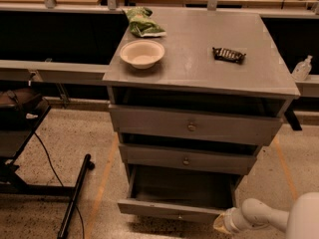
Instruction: Close bottom drawer
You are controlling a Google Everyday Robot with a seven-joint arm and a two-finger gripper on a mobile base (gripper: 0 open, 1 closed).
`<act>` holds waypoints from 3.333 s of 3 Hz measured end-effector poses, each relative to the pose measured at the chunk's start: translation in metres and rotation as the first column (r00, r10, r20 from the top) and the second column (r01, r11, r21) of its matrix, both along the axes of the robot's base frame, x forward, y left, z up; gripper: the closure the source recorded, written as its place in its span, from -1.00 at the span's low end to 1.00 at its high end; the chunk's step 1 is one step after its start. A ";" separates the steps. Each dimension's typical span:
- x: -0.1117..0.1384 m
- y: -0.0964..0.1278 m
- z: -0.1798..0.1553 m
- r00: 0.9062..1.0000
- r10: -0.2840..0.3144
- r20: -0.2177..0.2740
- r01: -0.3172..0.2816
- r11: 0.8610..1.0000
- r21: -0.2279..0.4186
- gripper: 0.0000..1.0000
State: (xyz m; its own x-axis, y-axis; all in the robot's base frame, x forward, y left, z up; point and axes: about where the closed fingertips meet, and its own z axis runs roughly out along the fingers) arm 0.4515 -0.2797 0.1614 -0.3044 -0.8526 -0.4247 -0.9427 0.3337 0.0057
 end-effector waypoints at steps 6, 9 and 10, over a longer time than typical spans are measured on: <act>0.065 0.032 0.000 0.982 -0.023 0.189 0.013 0.998 0.054 1.00; 0.088 0.042 0.004 0.968 -0.008 0.251 -0.005 0.999 0.051 1.00; 0.112 0.054 0.010 0.954 0.008 0.301 -0.022 0.999 0.042 1.00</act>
Offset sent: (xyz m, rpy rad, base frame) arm 0.0319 0.0206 0.0101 0.0156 -0.0273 -0.0085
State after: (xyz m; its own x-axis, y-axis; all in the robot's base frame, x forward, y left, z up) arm 0.5634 -0.2257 0.1715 -0.1441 -0.8343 -0.5321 -0.9080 0.3252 -0.2641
